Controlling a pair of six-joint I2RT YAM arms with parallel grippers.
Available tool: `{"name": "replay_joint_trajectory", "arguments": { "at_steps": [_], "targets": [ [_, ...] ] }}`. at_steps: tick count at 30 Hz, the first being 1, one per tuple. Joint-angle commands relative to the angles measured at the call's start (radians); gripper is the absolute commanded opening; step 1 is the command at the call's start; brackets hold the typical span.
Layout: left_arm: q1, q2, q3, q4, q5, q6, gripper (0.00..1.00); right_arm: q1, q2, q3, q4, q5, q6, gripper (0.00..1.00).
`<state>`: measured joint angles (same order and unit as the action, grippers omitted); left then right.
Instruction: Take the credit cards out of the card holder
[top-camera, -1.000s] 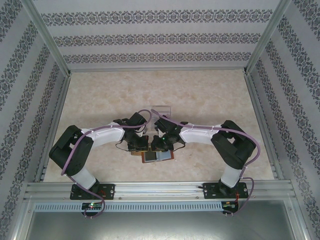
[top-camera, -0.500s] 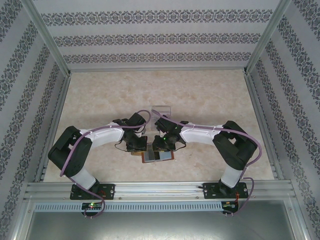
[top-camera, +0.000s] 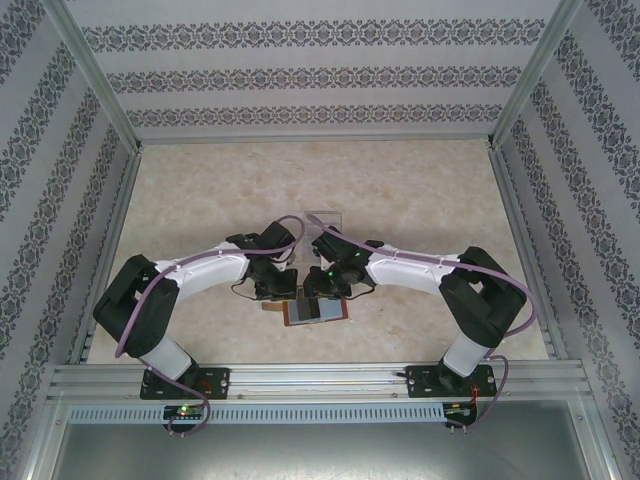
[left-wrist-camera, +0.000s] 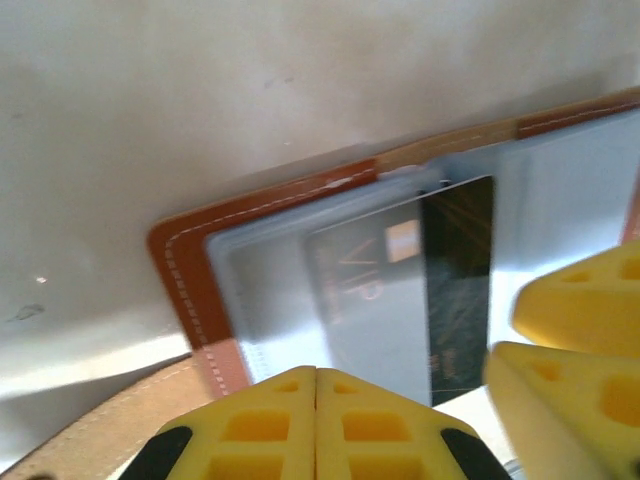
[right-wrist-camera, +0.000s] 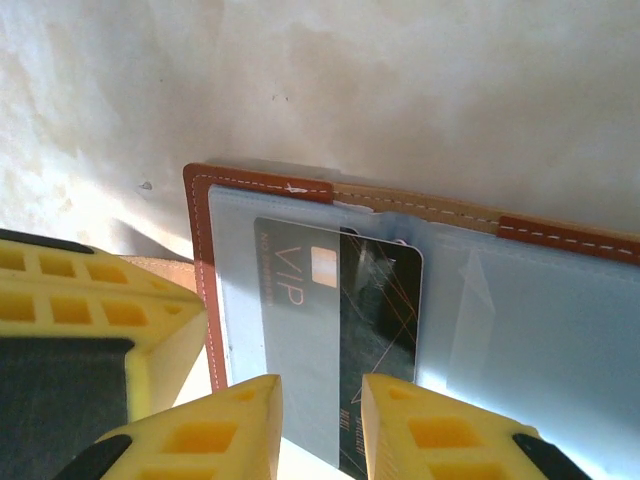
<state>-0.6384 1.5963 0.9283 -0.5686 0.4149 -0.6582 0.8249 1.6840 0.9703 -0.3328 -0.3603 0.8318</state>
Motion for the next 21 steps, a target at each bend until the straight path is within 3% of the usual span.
{"name": "replay_joint_trajectory", "arguments": {
  "at_steps": [1,21],
  "targets": [
    [-0.027,0.024,0.034,-0.028,0.013,0.0,0.06,-0.019,-0.017,-0.023,-0.021,0.006,-0.006,0.28],
    [-0.032,0.13,-0.022,-0.021,-0.044,0.015,0.06,-0.033,0.06,-0.058,0.081,-0.097,-0.009,0.25]
  ]
}}
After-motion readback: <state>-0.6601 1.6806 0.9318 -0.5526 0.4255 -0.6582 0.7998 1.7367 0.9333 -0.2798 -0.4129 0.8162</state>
